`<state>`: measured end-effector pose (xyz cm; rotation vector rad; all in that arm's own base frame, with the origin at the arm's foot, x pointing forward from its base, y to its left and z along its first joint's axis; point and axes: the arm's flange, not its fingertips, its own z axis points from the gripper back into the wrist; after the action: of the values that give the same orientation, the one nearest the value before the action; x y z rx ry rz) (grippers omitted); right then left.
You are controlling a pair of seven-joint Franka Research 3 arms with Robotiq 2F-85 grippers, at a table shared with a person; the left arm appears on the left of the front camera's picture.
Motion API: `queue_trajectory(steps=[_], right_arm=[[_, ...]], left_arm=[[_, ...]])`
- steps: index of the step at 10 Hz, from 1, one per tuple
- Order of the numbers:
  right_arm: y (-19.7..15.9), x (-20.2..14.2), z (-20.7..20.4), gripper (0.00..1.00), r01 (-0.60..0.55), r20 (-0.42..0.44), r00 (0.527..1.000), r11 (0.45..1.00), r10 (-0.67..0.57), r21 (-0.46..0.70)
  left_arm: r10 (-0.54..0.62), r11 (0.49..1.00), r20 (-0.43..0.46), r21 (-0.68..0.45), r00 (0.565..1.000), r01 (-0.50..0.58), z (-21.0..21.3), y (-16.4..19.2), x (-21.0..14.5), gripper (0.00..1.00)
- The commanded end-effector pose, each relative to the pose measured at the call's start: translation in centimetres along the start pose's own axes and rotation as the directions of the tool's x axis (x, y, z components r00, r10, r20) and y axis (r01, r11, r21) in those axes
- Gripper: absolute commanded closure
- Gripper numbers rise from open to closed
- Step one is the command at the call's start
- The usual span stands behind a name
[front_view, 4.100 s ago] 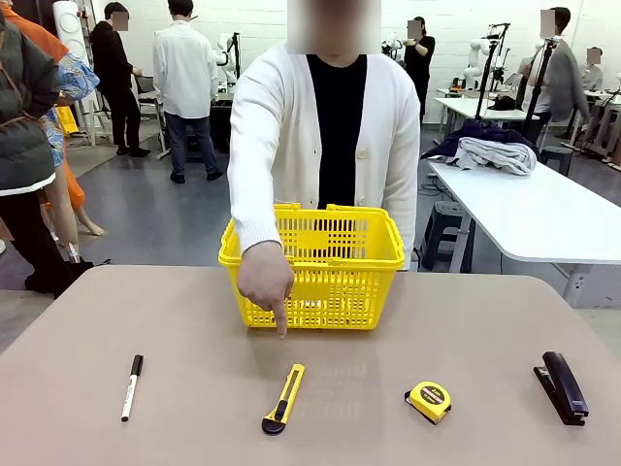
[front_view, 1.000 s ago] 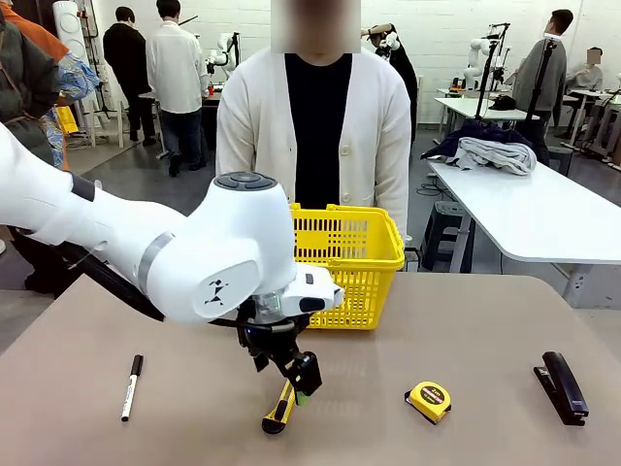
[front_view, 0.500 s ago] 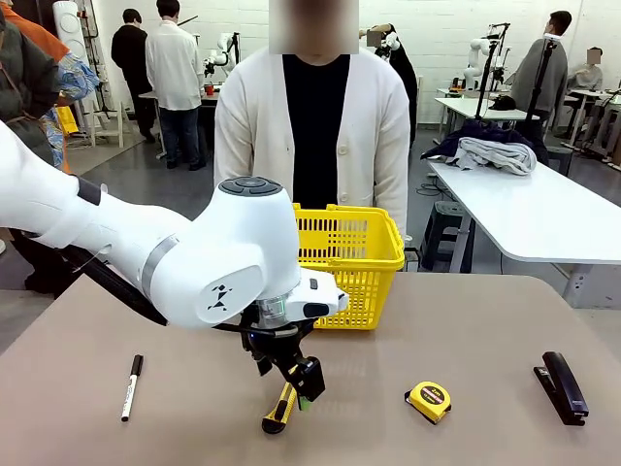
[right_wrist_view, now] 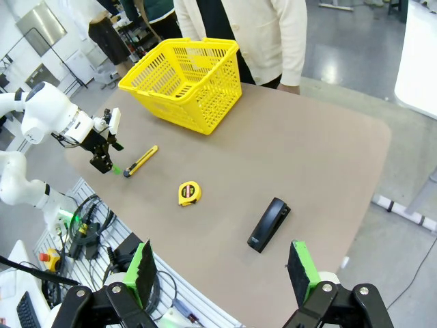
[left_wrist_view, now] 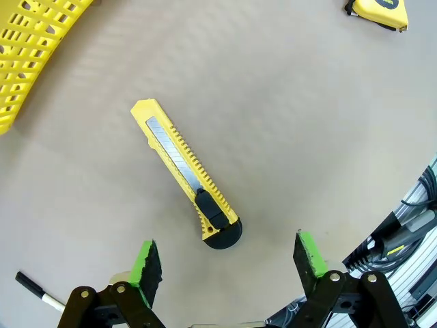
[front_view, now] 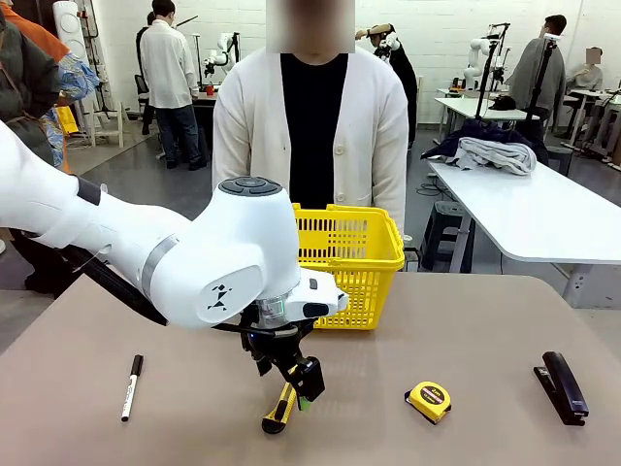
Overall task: Place the items the person wants into the basket.
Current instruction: Pick up the item the person points to and place it in the Market Basket.
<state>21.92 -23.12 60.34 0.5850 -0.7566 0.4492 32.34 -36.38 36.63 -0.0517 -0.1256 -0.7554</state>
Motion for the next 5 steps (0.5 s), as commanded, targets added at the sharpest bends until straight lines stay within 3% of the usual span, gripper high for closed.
queue_trajectory(steps=[1,5], right_arm=[[-0.1,0.1,0.0,0.00,-0.010,0.017,1.000,1.000,0.010,0.017],[-0.1,0.1,0.0,0.00,-0.010,0.017,1.000,1.000,0.010,0.017]], left_arm=[[0.000,1.000,0.000,0.000,1.000,0.000,0.0,0.0,0.0,0.00],[0.165,0.985,-0.015,0.054,0.986,-0.164,-1.8,-0.5,1.6,0.00]])
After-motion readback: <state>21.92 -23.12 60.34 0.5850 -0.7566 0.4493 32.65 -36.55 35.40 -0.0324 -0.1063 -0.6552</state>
